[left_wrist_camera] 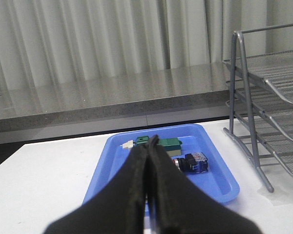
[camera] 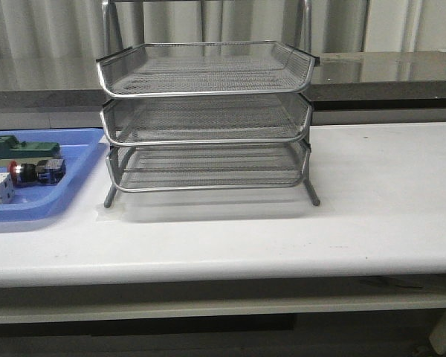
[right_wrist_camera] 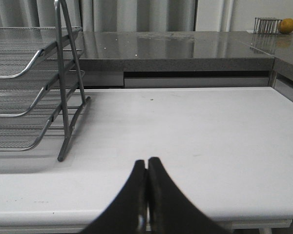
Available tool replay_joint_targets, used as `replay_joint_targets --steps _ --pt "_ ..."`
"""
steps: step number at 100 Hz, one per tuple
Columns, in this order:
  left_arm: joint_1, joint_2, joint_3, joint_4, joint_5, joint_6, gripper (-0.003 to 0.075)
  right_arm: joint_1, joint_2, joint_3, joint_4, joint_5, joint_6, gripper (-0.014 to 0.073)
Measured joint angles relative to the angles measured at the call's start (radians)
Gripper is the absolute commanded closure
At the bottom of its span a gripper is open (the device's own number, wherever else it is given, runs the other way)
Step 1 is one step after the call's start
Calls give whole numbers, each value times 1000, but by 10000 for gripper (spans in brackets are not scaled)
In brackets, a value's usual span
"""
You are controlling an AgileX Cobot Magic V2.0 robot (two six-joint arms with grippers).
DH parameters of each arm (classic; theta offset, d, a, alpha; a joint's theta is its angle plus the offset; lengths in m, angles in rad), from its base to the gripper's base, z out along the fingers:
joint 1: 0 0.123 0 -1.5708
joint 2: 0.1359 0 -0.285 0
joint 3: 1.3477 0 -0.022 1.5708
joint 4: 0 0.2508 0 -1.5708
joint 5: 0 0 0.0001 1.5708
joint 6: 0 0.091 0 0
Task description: Place button on rack with both arms
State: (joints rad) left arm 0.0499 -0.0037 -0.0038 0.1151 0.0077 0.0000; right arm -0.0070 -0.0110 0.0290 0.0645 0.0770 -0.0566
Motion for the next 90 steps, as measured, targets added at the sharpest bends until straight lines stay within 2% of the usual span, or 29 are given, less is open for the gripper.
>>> replay_joint_targets --steps 90 --pt "0 0 0 0 0 0 741 0 0 0 0 -25 0 654"
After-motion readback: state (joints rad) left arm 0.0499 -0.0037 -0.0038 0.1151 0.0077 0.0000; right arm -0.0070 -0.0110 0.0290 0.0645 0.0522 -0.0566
